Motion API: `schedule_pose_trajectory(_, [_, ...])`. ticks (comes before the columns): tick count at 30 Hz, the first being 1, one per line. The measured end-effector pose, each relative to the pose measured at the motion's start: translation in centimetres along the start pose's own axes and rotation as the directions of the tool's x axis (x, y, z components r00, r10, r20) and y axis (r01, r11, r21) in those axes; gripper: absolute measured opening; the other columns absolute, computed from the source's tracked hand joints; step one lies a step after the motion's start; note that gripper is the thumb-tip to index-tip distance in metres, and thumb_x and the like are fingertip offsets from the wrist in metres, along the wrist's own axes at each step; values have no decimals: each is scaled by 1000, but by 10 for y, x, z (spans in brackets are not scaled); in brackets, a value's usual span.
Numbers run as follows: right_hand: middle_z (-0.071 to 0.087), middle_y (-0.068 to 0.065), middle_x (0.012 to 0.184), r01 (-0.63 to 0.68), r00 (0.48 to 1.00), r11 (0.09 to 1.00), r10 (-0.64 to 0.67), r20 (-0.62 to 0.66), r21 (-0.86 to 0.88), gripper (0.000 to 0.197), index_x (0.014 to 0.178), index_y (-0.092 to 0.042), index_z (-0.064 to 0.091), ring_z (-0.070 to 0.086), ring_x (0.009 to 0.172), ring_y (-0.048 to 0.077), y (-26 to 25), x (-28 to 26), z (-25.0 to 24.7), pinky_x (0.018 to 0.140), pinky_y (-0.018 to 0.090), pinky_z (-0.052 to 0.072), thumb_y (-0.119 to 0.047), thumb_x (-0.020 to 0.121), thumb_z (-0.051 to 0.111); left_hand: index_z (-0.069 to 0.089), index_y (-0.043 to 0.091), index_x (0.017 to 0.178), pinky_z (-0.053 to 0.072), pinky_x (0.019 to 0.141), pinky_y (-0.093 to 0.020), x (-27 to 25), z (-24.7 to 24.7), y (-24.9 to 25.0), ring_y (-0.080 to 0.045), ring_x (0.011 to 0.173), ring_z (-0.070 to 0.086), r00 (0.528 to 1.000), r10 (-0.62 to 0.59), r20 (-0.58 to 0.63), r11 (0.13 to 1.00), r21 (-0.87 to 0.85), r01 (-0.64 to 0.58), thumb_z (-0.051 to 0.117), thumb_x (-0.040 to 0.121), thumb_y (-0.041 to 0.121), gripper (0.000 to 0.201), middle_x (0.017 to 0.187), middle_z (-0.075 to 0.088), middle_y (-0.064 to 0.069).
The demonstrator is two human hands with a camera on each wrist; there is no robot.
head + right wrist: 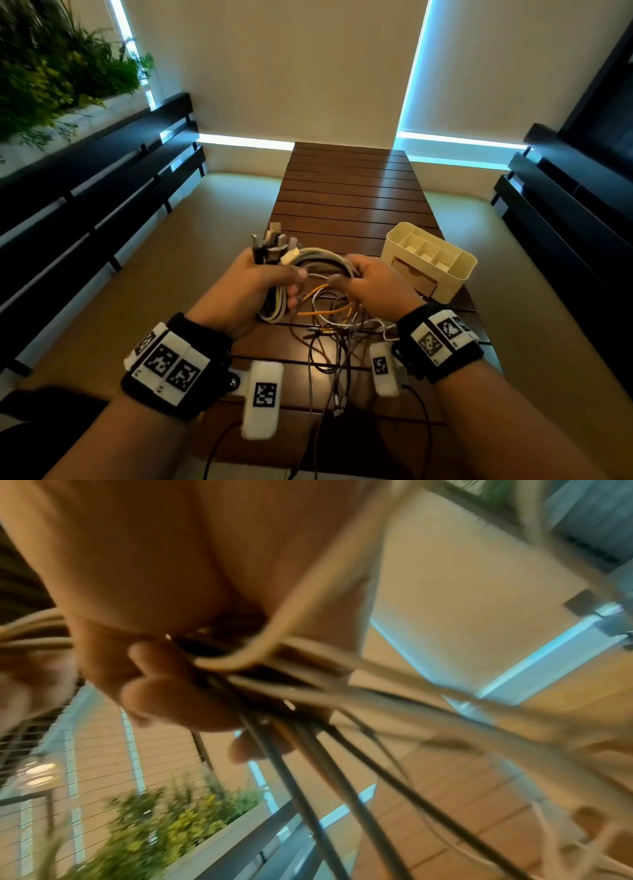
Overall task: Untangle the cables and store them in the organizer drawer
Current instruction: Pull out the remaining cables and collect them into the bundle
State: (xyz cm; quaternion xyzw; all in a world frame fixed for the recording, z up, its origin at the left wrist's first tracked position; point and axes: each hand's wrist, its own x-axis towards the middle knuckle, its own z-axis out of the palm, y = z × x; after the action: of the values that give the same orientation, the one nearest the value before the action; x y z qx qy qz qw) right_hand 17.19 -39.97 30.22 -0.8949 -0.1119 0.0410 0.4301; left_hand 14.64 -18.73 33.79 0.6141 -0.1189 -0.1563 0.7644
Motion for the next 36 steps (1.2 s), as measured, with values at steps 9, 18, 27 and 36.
schedule_pose_trajectory(9, [50,-8,69,5,1000,927,0,-13,374,41,105,-17,58,49,59,7,-8,-16,-9,58,24,44,-53,87,56,67,3,104,53,63,-31,-1,6,-21,-17,65,59,996,10,-90,986,-163,-25,68,82,10,23,73,58,-8])
schedule_pose_trajectory(18, [47,-10,57,20,1000,808,-22,-4,589,35,88,-15,51,41,49,7,-22,-21,14,46,18,32,-42,101,33,71,11,91,54,61,-32,12,23,-27,-18,65,63,988,-7,-152,984,-175,-20,70,76,15,15,73,64,-6])
schedule_pose_trajectory(27, [52,-12,59,-48,996,882,9,85,469,38,101,-25,60,46,51,1,-16,-18,12,52,18,37,-51,99,33,67,6,114,57,69,-29,13,31,-24,-20,87,73,999,-36,-14,976,-215,32,56,92,4,25,96,76,-9])
schedule_pose_trajectory(36, [71,-17,78,-123,963,945,39,267,303,42,111,-31,61,66,69,-7,-18,-15,7,64,14,50,-57,98,30,62,3,129,51,95,-61,18,27,-27,-48,116,60,991,-130,31,960,-247,134,61,87,22,45,126,62,-30])
